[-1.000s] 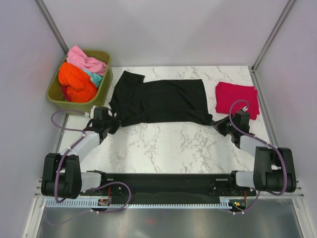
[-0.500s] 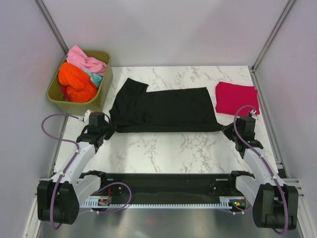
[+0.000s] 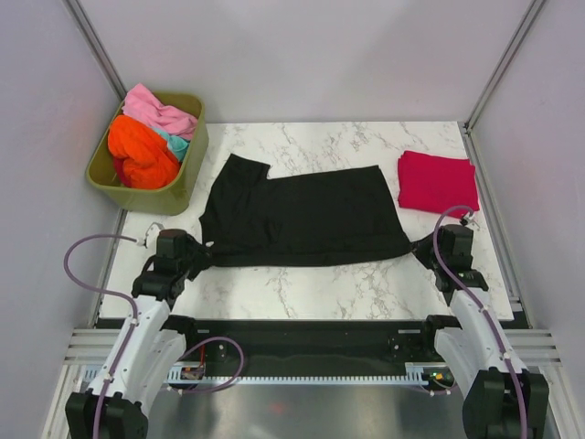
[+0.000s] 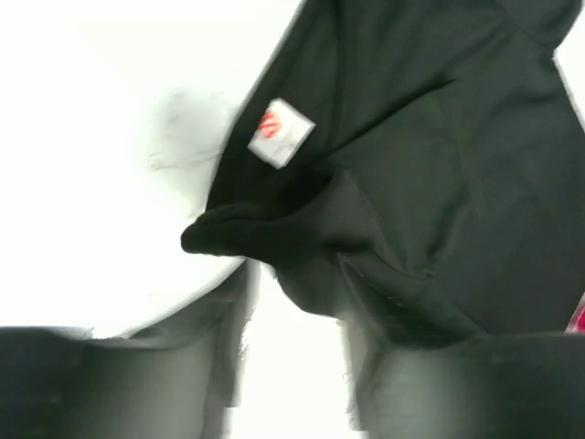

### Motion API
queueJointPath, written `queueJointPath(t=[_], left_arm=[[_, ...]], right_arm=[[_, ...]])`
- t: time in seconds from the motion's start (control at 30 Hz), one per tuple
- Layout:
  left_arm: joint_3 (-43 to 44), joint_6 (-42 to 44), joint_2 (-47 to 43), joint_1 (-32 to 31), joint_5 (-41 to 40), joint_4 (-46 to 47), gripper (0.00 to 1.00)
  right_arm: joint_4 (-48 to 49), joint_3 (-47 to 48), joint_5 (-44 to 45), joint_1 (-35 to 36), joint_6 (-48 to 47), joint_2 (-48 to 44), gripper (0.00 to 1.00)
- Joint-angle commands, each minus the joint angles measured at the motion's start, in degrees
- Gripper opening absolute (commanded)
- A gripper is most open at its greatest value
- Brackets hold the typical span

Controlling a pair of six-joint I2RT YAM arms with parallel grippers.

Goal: Fold and stack the t-shirts
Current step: Flatten the tshirt out

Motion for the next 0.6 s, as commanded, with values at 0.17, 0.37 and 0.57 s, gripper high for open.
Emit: queueJointPath(t=[0.17,0.37,0.57], left_arm=[[2.4,-1.8,-7.0,0.2,-5.5,-10.5,1.00],[9.8,4.2,-5.2,0.2,-5.2,-10.2,1.00],[15.4,9.9,5.3,0.2,0.3,-1.1,0.99]], right_arm=[[-5.3,2.0,3.6,-0.3,-2.1,-7.6,0.49],[-4.7,8.4,2.0,-0.3,-4.1,-4.6,0.57],[-1.0,18.3,-2.2,2.2,-5.9,9.1,0.52]])
